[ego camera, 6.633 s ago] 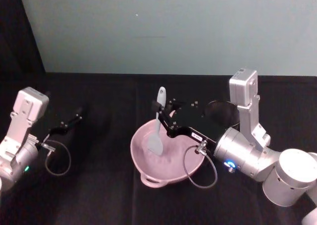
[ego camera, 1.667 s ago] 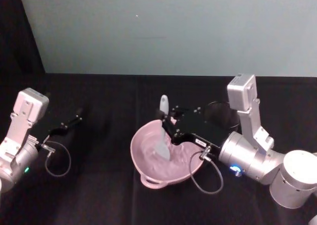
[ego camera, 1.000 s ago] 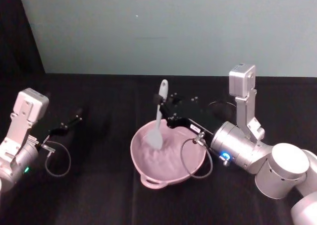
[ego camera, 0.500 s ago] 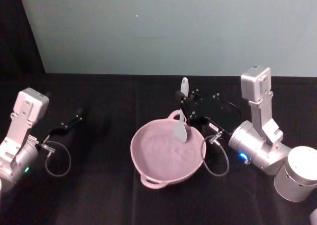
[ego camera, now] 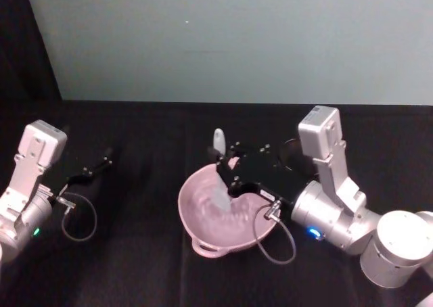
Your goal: Use the one hand to pick up the spoon and stir the clear water in the bowl.
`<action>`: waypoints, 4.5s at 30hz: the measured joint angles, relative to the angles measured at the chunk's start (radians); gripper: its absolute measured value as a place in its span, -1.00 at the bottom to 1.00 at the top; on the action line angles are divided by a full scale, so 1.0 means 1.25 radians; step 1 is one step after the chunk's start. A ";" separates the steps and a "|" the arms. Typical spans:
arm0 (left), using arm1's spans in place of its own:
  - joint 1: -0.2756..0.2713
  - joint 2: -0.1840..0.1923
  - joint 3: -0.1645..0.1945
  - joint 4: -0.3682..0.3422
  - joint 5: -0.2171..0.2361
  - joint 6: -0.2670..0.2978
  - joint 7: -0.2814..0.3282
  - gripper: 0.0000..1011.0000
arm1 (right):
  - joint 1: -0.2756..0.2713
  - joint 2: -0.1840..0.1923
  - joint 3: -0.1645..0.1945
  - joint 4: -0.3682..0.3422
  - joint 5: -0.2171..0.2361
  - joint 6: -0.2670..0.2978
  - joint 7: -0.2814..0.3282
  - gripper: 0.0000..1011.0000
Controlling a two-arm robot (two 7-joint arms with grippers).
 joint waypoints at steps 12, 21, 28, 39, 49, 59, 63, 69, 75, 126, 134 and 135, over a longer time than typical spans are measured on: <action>0.000 0.000 0.000 0.000 0.000 0.000 0.000 0.99 | 0.026 -0.052 0.005 0.061 0.072 -0.020 0.025 -0.78; 0.000 0.000 0.000 0.000 0.000 0.000 0.000 0.99 | 0.044 -0.075 0.039 0.126 0.107 -0.048 0.002 -0.78; 0.000 0.000 0.000 0.000 0.000 0.000 0.000 0.99 | 0.035 -0.054 0.056 0.112 0.067 -0.053 -0.040 -0.78; 0.000 0.000 0.000 0.000 0.000 0.000 0.000 0.99 | -0.004 -0.028 0.060 0.047 0.005 -0.041 -0.062 -0.78; 0.000 0.000 0.000 0.000 0.000 0.000 0.000 0.99 | -0.019 -0.027 0.007 0.003 -0.015 -0.014 -0.013 -0.78; 0.000 0.000 0.000 0.000 0.000 0.000 0.000 0.99 | -0.018 -0.036 0.001 -0.012 0.004 -0.014 -0.005 -0.78; 0.000 0.000 0.000 0.000 0.000 0.000 0.000 0.99 | -0.018 -0.036 0.009 -0.022 0.019 -0.014 -0.005 -0.78; 0.000 0.000 0.000 0.000 0.000 0.000 0.000 0.99 | -0.014 -0.017 0.024 -0.069 0.033 0.023 -0.010 -0.78; 0.000 0.000 0.000 0.000 0.000 0.000 0.000 0.99 | -0.005 0.013 0.043 -0.120 0.055 0.070 -0.012 -0.78; 0.000 0.000 0.000 0.000 0.000 0.000 0.000 0.99 | 0.061 0.109 0.158 0.120 0.371 0.150 0.049 -0.78; 0.000 0.000 0.000 0.000 0.000 0.000 0.000 0.99 | 0.060 0.097 0.160 0.169 0.418 0.134 0.067 -0.78; 0.000 0.000 0.000 0.000 0.000 0.000 0.000 0.99 | 0.062 0.095 0.160 0.180 0.427 0.132 0.071 -0.78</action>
